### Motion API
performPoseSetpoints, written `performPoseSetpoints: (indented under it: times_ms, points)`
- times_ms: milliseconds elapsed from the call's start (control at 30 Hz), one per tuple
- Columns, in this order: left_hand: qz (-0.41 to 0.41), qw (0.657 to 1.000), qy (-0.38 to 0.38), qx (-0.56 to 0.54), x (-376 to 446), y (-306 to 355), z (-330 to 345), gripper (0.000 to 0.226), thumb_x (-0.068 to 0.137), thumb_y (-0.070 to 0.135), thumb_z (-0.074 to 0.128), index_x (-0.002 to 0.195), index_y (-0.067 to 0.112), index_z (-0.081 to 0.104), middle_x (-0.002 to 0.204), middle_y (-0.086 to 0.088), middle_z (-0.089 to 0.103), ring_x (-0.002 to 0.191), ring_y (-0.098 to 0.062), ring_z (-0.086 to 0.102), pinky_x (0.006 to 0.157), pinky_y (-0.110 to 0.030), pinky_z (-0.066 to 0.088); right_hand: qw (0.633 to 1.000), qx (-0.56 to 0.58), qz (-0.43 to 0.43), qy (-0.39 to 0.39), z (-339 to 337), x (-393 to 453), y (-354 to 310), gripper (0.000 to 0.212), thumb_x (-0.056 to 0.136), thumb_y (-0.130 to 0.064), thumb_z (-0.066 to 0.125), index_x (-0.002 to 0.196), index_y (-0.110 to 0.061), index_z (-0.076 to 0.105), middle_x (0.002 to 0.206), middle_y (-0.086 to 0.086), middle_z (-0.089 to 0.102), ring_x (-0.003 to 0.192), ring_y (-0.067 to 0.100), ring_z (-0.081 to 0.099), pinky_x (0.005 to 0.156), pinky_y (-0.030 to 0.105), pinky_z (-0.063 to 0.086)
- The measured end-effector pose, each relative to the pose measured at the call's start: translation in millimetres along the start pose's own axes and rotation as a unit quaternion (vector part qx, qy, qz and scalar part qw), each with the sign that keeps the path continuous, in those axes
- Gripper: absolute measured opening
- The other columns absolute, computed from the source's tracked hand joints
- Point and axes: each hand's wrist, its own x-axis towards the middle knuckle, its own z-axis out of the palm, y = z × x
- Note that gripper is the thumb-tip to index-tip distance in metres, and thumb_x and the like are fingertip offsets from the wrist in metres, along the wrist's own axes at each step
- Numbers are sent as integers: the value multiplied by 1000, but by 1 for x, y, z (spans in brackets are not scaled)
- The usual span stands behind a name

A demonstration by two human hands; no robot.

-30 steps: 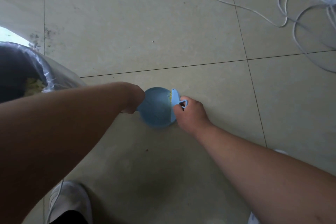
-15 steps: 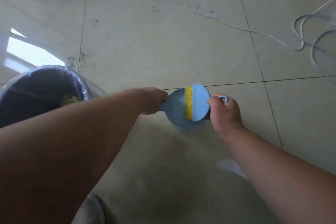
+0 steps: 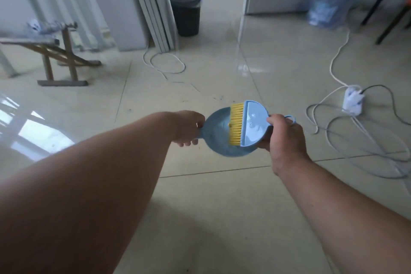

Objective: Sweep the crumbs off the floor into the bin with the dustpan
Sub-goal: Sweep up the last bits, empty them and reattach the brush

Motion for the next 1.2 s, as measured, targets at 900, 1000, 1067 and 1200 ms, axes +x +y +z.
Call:
performPoseSetpoints:
  times_ms: [900,1000,1067,1200]
  points:
    - [-65,977,197,-58,-349,-75,-170,17,95,4,55,91,8,71,80,-16,77,59,-23,63,55,-34,58,928,-108,-256,-249,52,-221,-169,9,98,-29,69,96,-23,76,85,1,78,75,20,76,79,48,65]
    - [-112,970,203,-76,-357,-127,-151,16,95,5,57,92,7,72,81,-14,78,60,-22,65,60,-35,60,910,-132,-262,-293,98,-227,-138,8,99,-28,68,97,-25,76,86,0,78,75,19,77,79,43,65]
    - [-141,969,189,-76,-360,-161,-133,17,95,7,55,93,8,72,82,-12,78,61,-22,66,61,-35,61,898,-153,-268,-315,127,-231,-113,8,98,-26,68,97,-25,76,84,-2,78,72,16,77,76,38,65]
    - [-205,959,175,-92,-358,-229,-89,19,90,10,54,89,12,73,74,-8,78,56,-22,69,56,-31,61,866,-217,-272,-359,176,-237,-56,10,98,-28,67,96,-30,77,83,-9,77,75,14,76,74,35,61]
